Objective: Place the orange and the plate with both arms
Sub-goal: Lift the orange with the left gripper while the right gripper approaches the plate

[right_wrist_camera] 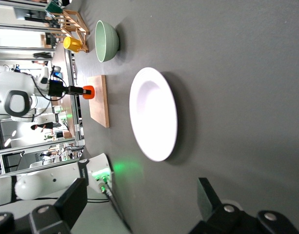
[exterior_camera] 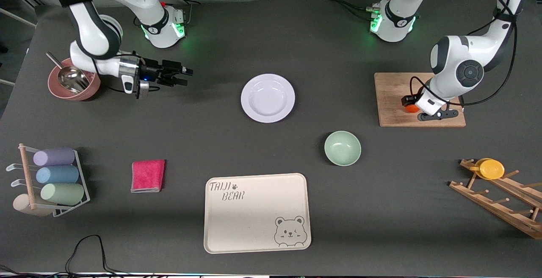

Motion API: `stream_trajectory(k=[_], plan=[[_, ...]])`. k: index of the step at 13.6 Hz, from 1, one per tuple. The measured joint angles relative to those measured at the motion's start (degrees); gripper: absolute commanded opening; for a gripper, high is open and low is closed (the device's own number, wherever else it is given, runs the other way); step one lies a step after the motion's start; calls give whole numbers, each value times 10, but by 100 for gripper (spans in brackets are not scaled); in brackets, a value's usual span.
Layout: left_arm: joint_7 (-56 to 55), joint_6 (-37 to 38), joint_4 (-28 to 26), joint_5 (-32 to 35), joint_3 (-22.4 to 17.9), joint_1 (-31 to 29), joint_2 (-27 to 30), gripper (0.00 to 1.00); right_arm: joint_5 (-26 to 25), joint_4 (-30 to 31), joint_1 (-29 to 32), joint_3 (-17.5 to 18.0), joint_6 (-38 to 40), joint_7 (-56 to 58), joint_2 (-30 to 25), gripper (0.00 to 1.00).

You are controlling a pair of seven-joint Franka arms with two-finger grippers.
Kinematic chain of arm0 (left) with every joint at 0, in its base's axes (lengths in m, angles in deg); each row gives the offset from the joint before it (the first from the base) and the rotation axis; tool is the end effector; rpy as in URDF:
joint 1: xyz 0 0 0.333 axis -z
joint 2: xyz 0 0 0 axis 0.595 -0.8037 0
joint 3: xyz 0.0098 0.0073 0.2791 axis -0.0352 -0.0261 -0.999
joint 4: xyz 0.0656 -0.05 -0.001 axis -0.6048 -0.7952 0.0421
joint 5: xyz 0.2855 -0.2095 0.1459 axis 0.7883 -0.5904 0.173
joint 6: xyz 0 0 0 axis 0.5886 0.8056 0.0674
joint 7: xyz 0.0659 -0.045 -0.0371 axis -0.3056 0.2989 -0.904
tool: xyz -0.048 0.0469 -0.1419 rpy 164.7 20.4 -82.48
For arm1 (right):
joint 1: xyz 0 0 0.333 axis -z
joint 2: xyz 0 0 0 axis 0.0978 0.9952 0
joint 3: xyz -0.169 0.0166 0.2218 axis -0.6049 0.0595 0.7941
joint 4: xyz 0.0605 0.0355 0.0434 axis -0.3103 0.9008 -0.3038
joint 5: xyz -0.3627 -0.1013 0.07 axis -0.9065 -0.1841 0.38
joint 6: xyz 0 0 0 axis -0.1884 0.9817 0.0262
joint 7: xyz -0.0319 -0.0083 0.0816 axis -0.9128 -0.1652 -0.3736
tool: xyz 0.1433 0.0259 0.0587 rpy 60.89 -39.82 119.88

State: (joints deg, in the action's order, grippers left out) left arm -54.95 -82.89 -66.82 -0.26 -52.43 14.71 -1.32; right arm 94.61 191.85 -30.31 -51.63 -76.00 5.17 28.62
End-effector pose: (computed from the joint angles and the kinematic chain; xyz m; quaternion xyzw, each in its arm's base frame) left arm 0.4137 0.0034 0.1538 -0.9932 -0.0514 0.1003 0.0283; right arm 0.3445 0.1156 0.1928 -0.8688 0.0131 0.0146 0.4948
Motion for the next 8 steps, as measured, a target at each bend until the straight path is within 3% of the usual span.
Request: stream_trajectory(k=[4, 6, 8], plan=[[0, 206, 89, -106, 21, 62, 90, 0, 110, -6, 1, -5, 78, 192, 140, 100], [0, 316, 163, -147, 23, 80, 118, 0, 129, -18, 5, -6, 113, 246, 196, 100], [-3, 373, 219, -196, 23, 86, 123, 0, 132, -37, 10, -8, 135, 278, 238, 100]])
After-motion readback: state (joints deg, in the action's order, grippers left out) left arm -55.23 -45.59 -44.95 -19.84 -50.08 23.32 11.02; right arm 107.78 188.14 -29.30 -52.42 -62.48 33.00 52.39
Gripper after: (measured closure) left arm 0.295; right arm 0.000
